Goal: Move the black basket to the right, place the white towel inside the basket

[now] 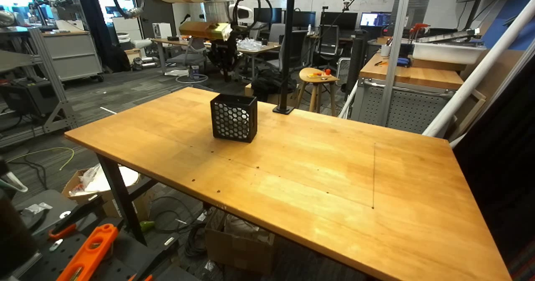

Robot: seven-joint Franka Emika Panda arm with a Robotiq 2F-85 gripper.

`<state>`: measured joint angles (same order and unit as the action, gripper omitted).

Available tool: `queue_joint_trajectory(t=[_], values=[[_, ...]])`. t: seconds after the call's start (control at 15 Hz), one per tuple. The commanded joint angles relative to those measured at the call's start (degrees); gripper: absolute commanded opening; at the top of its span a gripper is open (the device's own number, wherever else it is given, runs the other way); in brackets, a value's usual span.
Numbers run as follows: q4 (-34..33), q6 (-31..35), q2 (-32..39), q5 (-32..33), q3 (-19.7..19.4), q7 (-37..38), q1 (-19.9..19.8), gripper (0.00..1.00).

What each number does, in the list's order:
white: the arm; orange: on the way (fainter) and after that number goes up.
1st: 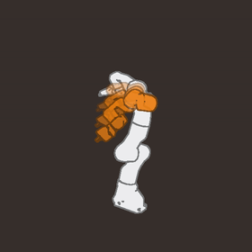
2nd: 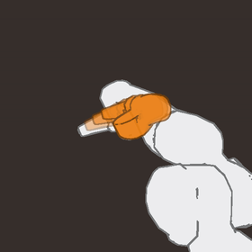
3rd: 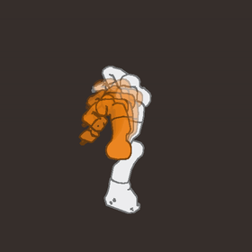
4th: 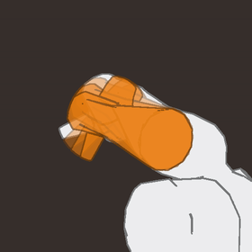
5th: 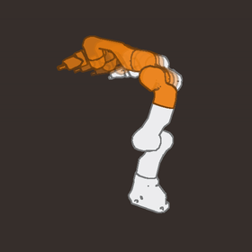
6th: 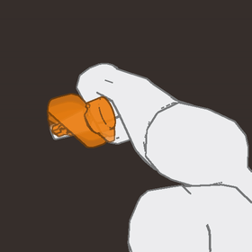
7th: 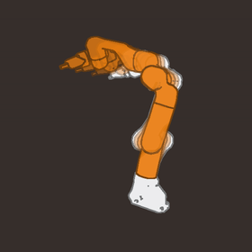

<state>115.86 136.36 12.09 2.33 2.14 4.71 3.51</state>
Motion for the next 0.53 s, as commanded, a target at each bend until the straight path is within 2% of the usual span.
queue_joint_trajectory(t=[0.0,0.07,0.13,0.33,0.47], values=[[2.6,2.0,-3.4,-1.5,0.6,2.5,0.6,0.27],[0.5,0.2,-0.9,-0.4,0.2,1.1,0.3,0.03],[0.8,0.3,-1.3,-0.6,0.4,1.4,0.3,0.05],[1.3,0.5,-1.9,-0.7,0.6,1.8,0.4,0.26],[1.5,0.7,-1.9,-0.8,0.6,1.8,0.4,0.27]])
